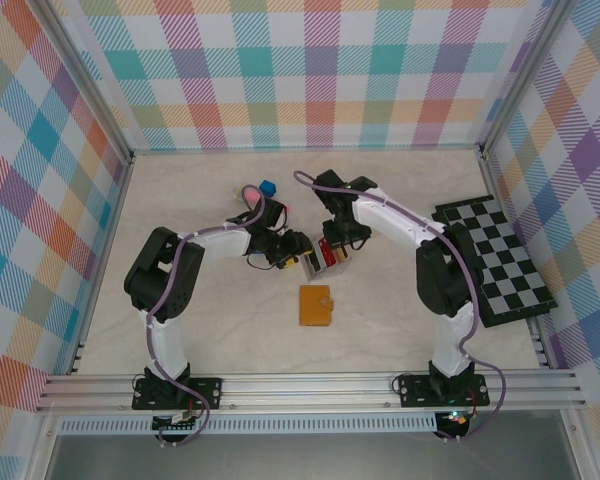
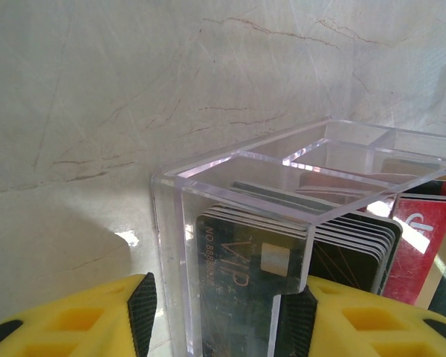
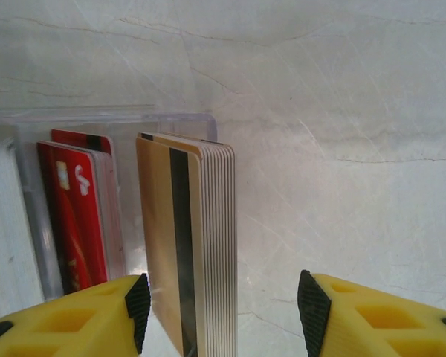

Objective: Put the credit cards into the card holder

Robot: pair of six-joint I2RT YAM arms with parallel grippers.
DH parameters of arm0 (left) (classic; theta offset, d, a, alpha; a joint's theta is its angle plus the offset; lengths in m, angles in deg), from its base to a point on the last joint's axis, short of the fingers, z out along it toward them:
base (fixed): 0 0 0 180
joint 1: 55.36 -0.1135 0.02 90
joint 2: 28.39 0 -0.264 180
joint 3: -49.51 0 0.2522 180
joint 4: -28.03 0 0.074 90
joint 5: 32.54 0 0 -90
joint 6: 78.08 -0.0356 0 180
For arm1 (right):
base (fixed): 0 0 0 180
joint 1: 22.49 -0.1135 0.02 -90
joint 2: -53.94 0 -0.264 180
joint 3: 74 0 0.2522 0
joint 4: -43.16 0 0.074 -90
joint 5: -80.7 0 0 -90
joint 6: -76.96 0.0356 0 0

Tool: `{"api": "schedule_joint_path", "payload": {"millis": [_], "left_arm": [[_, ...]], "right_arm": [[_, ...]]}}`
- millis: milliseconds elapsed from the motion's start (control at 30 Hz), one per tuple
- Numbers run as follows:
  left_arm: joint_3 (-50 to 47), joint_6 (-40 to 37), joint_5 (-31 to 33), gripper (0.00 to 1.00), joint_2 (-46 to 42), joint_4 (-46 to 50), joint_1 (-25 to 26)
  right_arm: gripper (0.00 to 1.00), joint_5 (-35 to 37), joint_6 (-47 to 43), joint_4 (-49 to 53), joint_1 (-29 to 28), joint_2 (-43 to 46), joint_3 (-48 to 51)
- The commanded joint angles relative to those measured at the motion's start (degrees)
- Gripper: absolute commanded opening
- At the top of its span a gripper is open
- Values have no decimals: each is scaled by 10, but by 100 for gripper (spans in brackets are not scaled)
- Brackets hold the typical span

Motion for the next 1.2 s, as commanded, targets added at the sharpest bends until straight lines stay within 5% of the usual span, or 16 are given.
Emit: {"api": "schedule_joint_path", "payload": {"millis": [0, 300, 1167], "left_arm": [[4, -13, 2, 51, 20, 47, 3], [5, -16, 3, 51, 22, 51, 3], [7, -19, 4, 51, 22, 57, 3]], "right_arm": [[57, 19, 7, 11, -5, -19, -12], [52, 73, 2, 23, -5, 2, -22], [28, 84, -10, 31, -21, 11, -37]]}}
